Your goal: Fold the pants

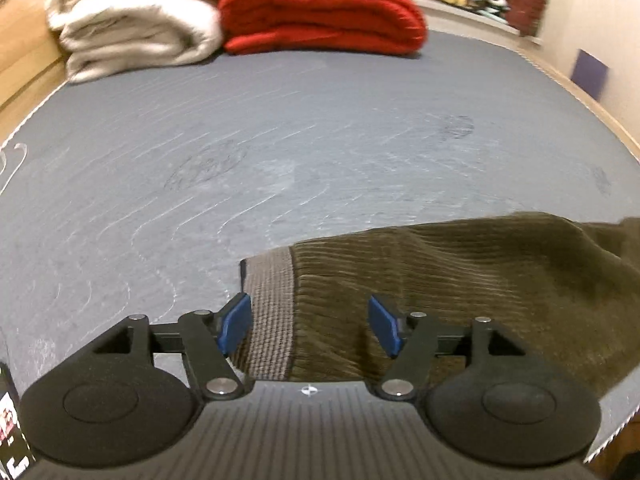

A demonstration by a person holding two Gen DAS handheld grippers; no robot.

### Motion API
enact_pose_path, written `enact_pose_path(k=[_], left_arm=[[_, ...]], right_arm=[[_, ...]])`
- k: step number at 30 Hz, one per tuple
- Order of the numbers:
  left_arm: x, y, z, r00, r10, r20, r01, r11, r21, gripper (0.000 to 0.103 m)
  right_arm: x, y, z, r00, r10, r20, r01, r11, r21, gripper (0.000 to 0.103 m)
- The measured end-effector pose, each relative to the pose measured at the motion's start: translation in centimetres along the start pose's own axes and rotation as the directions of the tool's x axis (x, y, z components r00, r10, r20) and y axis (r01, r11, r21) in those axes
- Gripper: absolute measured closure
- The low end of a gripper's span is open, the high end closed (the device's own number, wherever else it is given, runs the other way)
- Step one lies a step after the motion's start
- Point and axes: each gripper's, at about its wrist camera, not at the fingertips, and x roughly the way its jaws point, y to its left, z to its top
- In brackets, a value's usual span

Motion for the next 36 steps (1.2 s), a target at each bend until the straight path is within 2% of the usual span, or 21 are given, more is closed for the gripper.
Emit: enact_pose_path(k=[3,5,8,11,17,20,25,29,33,36], left_arm=[[0.6,-0.1,0.4,1.0,-0.016,-0.014,0.016,1.0,-0.013,0.021],[1.0,0.0,0.6,1.0,-0.02,-0.022,0.02,1.0,-0.009,0.019],[1.6,-0.1,0.3,0.999,-0.021,-0.047,0.021,1.0,-0.013,0.019],[2.3,-0.1,-0.3,0.998,-0.008,-0.064,0.008,1.0,-0.008,0.019],[3.1,-0.3,-0.7,0.997,0.007,-0.075,-0.006,1.0,0.006,0.019],[3.2,-0.3,-0.6,0.997,0.014,-0.074,-0.014,1.0,0.007,0.019],[3.2,-0.9,-0.4,0.997,0.039,-0.073,-0.038,0.999,0.012,0.017],[3.4,-0.8,-0.4,0.997,0.038,-0.074,-0.038,0.999,0.01,0.016],[3.5,-0.8,-0.4,0.997,0.038,-0.075,-0.037,0.999,0.012,0.016],[3.7,-1.1,-0.6,0.996,0.042,-0.077,-0.039,0.999,0.035,0.014]], right_arm=[[-0.3,0.0,-0.5,0.999,0.046,-0.017,-0.044,0.997,0.068,0.04],[-0.3,0.4,-0.7,0.997,0.079,-0.025,-0.077,0.994,0.074,0.04],[1.2,1.2,-0.8,0.996,0.068,-0.053,-0.066,0.997,0.047,0.04],[3.1,1.2,-0.6,0.992,0.084,-0.094,-0.075,0.993,0.092,0.041],[3.7,0.8,0.4,0.999,0.044,-0.01,-0.042,0.993,0.111,0.044],[3.7,0.6,0.5,0.999,0.033,-0.003,-0.033,0.994,0.102,0.045],[3.7,1.2,0.3,1.0,0.007,0.012,-0.007,1.0,0.014,0.045],[3.9,1.4,0.3,0.999,-0.03,0.023,0.03,0.999,-0.029,0.051],[4.2,2.4,0.3,0.994,-0.095,0.052,0.101,0.986,-0.133,0.054],[4.7,3.2,0.0,0.986,-0.148,0.07,0.161,0.959,-0.231,0.065]])
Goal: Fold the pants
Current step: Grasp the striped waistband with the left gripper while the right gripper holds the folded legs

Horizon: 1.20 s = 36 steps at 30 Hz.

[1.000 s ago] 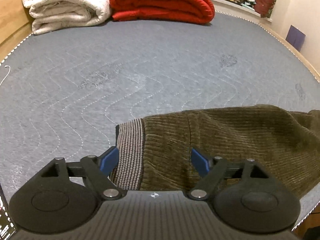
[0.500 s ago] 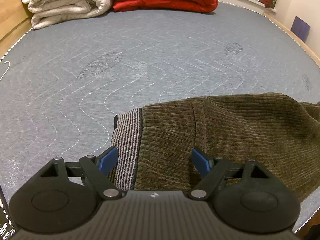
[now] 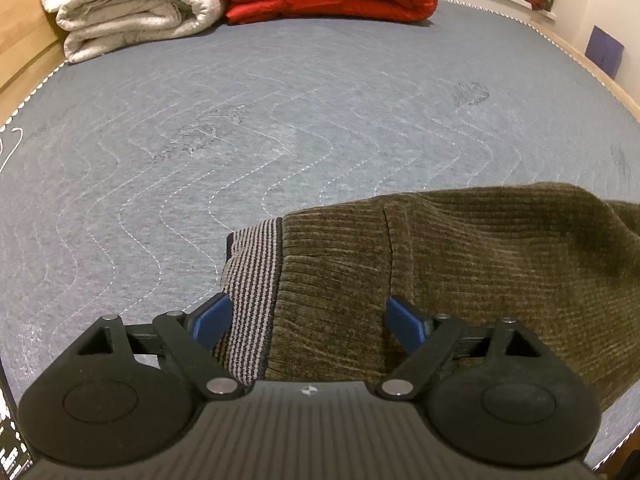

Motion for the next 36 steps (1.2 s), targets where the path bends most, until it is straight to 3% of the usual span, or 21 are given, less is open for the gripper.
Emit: enact_pose_path(k=[2,7,17,23,26,29,36], left_arm=[[0.1,-0.5,-0.1,1.0,0.009,-0.001,-0.009,1.0,0.03,0.012],[0.4,-0.5,-0.3,1.0,0.015,-0.005,-0.015,0.999,0.045,0.012],[0.9,-1.2,-0.4,0.999,0.046,-0.012,-0.045,0.995,0.084,0.01],[1.0,0.8,0.2,0.998,0.051,-0.025,-0.051,0.999,-0.002,0.01],[1.8,0.2,-0.2,0.998,0.053,-0.043,-0.051,0.998,0.037,0.011],[1.7,-0.2,-0.2,0.998,0.063,-0.026,-0.061,0.996,0.06,0.014],[1.0,0.9,0.2,0.998,0.063,0.002,-0.063,0.998,0.004,0.029]], right_arm=[[0.2,0.2,0.0,1.0,-0.01,-0.001,0.01,0.999,-0.044,0.076],[-0.5,1.1,0.1,1.0,-0.004,0.028,0.007,0.994,-0.105,0.084],[-0.8,1.1,0.0,0.999,-0.005,0.04,0.01,0.991,-0.135,0.084],[-1.1,1.1,-0.2,0.999,0.001,0.046,0.006,0.989,-0.145,0.084],[-0.9,1.1,-0.4,0.999,-0.005,0.045,0.012,0.987,-0.158,0.084],[-0.9,1.3,-0.5,0.999,-0.014,0.045,0.021,0.987,-0.161,0.084],[-0.9,1.3,-0.5,0.999,-0.016,0.051,0.025,0.985,-0.172,0.084]])
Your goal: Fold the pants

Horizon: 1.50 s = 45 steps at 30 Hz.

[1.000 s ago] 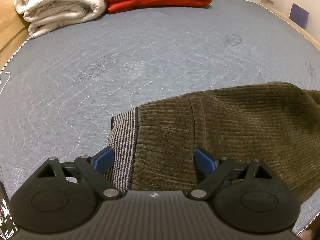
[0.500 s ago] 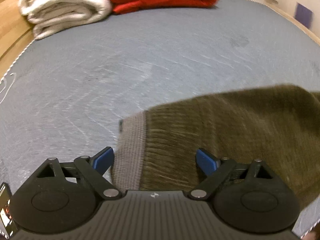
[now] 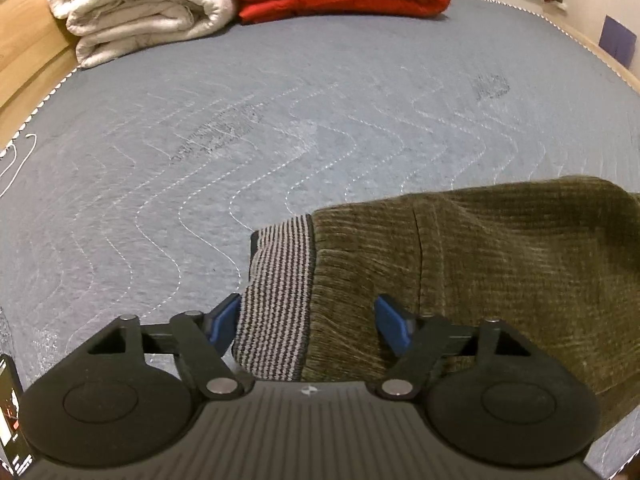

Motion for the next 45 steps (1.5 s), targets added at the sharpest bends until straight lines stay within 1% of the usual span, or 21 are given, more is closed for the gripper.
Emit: enact_pose_path(k=[2,4,6,7,9,10,11,12,15,19,20,21,23,29,31,33,34,35,40,43,45], left_arm=[[-0.2,0.0,0.0,1.0,0.005,0.008,-0.005,1.0,-0.001,0.033],[-0.4,-0.2,0.1,1.0,0.012,0.022,-0.012,1.0,0.006,0.04],[-0.7,-0.3,0.1,0.999,0.011,0.036,-0.012,1.0,0.013,0.051],[-0.8,-0.3,0.1,0.999,0.009,0.041,-0.01,1.0,0.017,0.054],[-1.0,-0.3,0.1,0.999,0.004,0.053,-0.005,1.0,0.024,0.068],[-1.1,-0.3,0.1,0.998,0.002,0.058,-0.004,1.0,0.025,0.071],[-1.3,-0.3,0.1,0.998,0.006,0.065,-0.008,1.0,0.025,0.082],[-1.4,-0.3,0.2,0.997,0.02,0.07,-0.022,0.999,0.028,0.084],[-1.3,0.0,0.2,0.998,0.01,0.067,-0.011,1.0,0.015,0.085],[-1.4,-0.3,0.2,0.997,0.017,0.069,-0.019,0.999,0.031,0.084],[-1.3,-0.3,0.2,0.998,0.017,0.064,-0.019,0.999,0.032,0.082],[-1.2,-0.3,0.2,0.998,0.017,0.052,-0.019,0.999,0.033,0.073],[-0.8,-0.2,0.0,0.999,0.033,0.029,-0.034,0.999,0.034,0.064],[-0.4,-0.6,-0.2,0.999,0.041,0.02,-0.042,0.995,0.092,0.064],[-0.3,-0.6,-0.3,0.998,0.052,0.02,-0.054,0.994,0.094,0.059],[-0.2,-0.8,-0.4,0.996,0.085,0.026,-0.087,0.991,0.099,0.042],[-0.2,-0.9,-0.5,0.995,0.101,0.028,-0.103,0.989,0.102,0.039],[-0.1,-0.6,-0.3,0.995,0.1,0.027,-0.102,0.99,0.099,0.038],[-0.2,0.1,-0.2,0.997,0.077,0.014,-0.078,0.995,0.057,0.038],[-0.5,1.5,0.2,1.0,0.028,0.008,-0.027,0.998,-0.058,0.039],[-0.6,1.6,0.3,1.0,0.013,0.009,-0.013,0.997,-0.076,0.039]], right_arm=[[0.0,-0.1,0.0,1.0,0.001,-0.001,-0.001,1.0,0.005,0.083],[0.0,-0.1,0.0,1.0,0.001,0.0,-0.001,1.0,0.007,0.083],[-0.1,0.0,0.0,1.0,0.0,0.003,0.0,1.0,0.006,0.083],[-0.1,0.0,0.0,1.0,0.0,0.005,0.0,1.0,0.004,0.083],[-0.2,0.0,0.1,1.0,0.0,0.01,0.0,1.0,0.006,0.083],[-0.3,0.0,0.1,1.0,0.001,0.016,-0.001,1.0,0.01,0.083],[-0.4,-0.1,0.2,1.0,0.002,0.022,-0.003,1.0,0.015,0.084],[-0.6,-0.1,0.2,1.0,0.004,0.028,-0.004,1.0,0.021,0.084],[-0.9,-0.1,0.3,0.999,0.01,0.038,-0.012,0.999,0.03,0.084],[-0.9,-0.1,0.2,0.999,0.008,0.04,-0.008,1.0,0.016,0.084],[-0.9,-0.1,0.2,0.999,0.008,0.039,-0.008,1.0,0.015,0.084],[-0.8,-0.2,0.2,0.999,0.008,0.038,-0.008,1.0,0.016,0.084],[-0.8,-0.2,0.2,0.999,0.007,0.034,-0.008,1.0,0.017,0.084],[-0.6,-0.1,0.1,1.0,0.001,0.028,-0.001,1.0,0.003,0.084],[-0.5,-0.1,0.1,1.0,-0.001,0.027,0.001,1.0,0.002,0.084],[-0.4,-0.1,0.1,1.0,-0.002,0.028,0.002,1.0,0.004,0.084],[-0.4,-0.1,0.1,1.0,-0.003,0.028,0.003,1.0,0.003,0.084],[-0.4,-0.1,0.1,1.0,-0.005,0.028,0.005,1.0,0.002,0.084],[-0.3,-0.1,0.0,1.0,-0.011,0.025,0.011,1.0,-0.001,0.084],[-0.3,0.0,0.0,1.0,-0.014,0.026,0.014,1.0,0.001,0.084],[-0.3,0.0,0.0,0.999,-0.015,0.028,0.015,1.0,-0.001,0.084]])
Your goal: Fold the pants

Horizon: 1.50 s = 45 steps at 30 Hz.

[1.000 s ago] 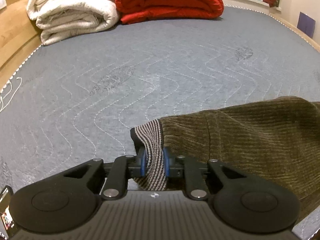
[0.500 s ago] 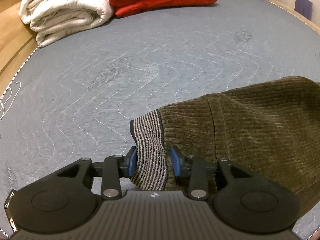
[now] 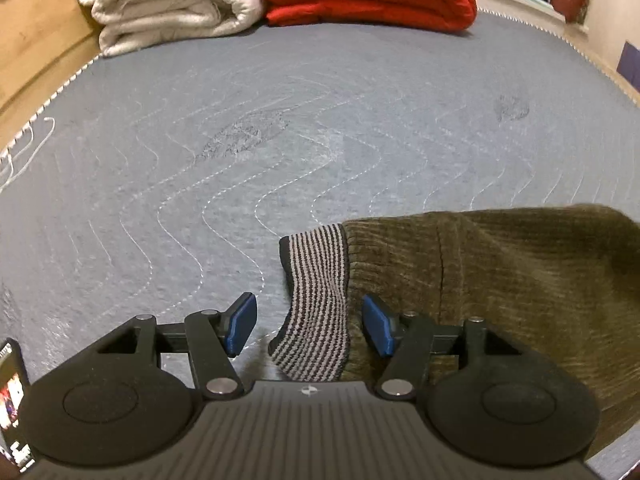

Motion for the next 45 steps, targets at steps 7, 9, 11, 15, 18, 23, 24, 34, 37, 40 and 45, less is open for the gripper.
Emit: enact_pose_path(k=[7,9,11,15,18,23,24,34,37,40,45], left_arm=[[-0.8,0.9,0.5,0.999,0.013,0.05,-0.009,0.996,-0.088,0.039],[-0.3,0.8,0.4,1.0,-0.027,0.008,0.028,0.997,-0.075,0.039],[0.8,0.0,-0.1,0.996,-0.074,-0.059,0.071,0.997,-0.04,0.04],[-0.1,-0.9,-0.2,1.0,-0.016,0.021,0.015,1.0,0.018,0.077],[-2.0,-0.9,0.3,0.995,-0.021,0.101,0.023,0.999,-0.026,0.086],[-6.4,-0.9,0.8,0.972,-0.063,0.228,0.08,0.995,-0.066,0.087],[-7.1,-0.7,0.7,0.971,-0.069,0.23,0.085,0.994,-0.063,0.087],[-2.7,-2.8,-1.5,0.992,-0.099,-0.081,0.114,0.972,0.204,0.079],[-5.0,-2.9,-1.3,0.998,-0.053,0.02,0.047,0.969,0.243,0.067],[-7.1,-3.1,-0.5,0.984,-0.056,0.167,0.018,0.976,0.219,0.057],[-8.1,-6.7,-0.7,0.944,-0.277,0.178,0.225,0.937,0.266,0.056]], right_arm=[[0.1,-0.1,0.0,1.0,0.0,-0.002,0.0,1.0,0.004,0.084],[0.1,-0.1,-0.1,1.0,-0.001,-0.001,0.001,1.0,0.004,0.084],[0.1,-0.1,-0.1,1.0,-0.003,-0.003,0.003,1.0,0.006,0.084],[0.3,-0.2,0.0,1.0,-0.007,-0.003,0.007,1.0,0.013,0.084],[-0.5,-0.3,0.6,0.999,0.003,0.032,-0.004,0.999,0.037,0.092],[-6.0,0.0,3.0,0.96,0.082,0.268,-0.096,0.995,0.039,0.096],[-8.1,0.1,3.5,0.932,0.106,0.348,-0.122,0.992,0.025,0.096],[1.5,-3.5,0.0,0.975,-0.203,-0.092,0.196,0.977,-0.078,0.093],[0.6,-3.1,0.7,0.965,-0.259,-0.04,0.254,0.962,-0.098,0.083],[-0.6,-2.7,1.2,0.954,-0.301,0.005,0.301,0.953,-0.042,0.078],[-4.1,-2.5,2.1,0.893,-0.396,0.214,0.386,0.918,0.092,0.068]])
